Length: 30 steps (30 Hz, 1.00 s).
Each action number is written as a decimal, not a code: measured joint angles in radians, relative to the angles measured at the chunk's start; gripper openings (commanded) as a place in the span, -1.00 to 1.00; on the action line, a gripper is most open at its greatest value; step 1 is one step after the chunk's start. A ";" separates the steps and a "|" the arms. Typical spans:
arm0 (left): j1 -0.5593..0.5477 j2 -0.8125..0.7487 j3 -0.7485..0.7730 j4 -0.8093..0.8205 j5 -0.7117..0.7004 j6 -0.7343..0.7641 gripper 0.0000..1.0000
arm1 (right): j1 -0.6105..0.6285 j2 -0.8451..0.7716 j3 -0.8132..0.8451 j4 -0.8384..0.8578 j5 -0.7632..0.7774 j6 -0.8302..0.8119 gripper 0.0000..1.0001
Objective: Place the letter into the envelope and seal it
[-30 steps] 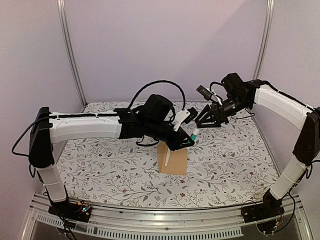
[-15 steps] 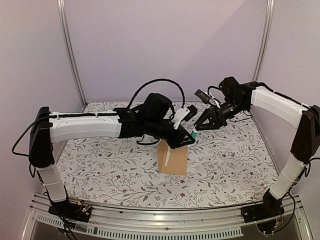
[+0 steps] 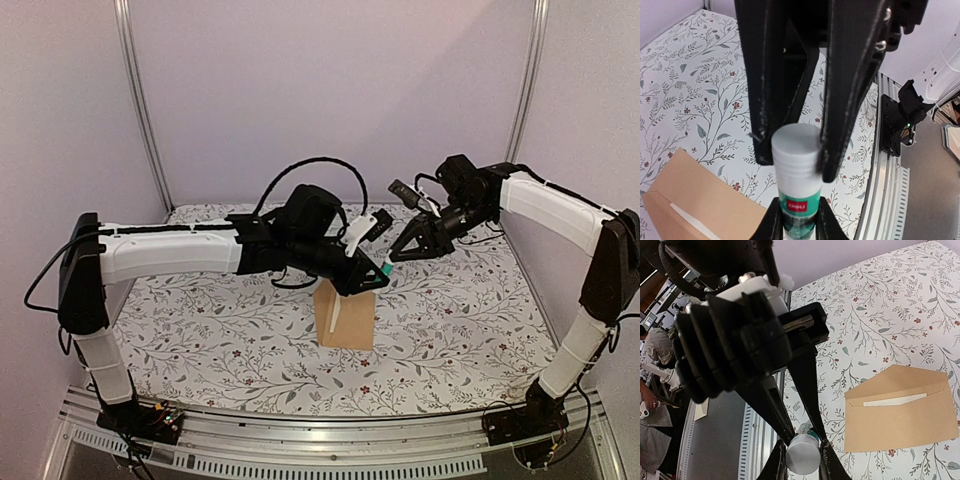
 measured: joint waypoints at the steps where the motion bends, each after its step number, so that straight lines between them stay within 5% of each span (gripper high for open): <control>1: 0.002 0.000 0.000 0.001 0.008 0.003 -1.00 | 0.000 0.002 0.010 -0.014 0.005 -0.010 -0.98; 13: 0.050 -0.021 -0.114 -0.026 0.092 0.062 -1.00 | -0.171 0.021 0.183 -0.067 0.082 -0.094 -0.94; 30: 0.051 -0.045 -0.123 0.043 -0.008 -0.050 -1.00 | -0.192 -0.248 -0.521 0.459 0.690 -0.022 -0.89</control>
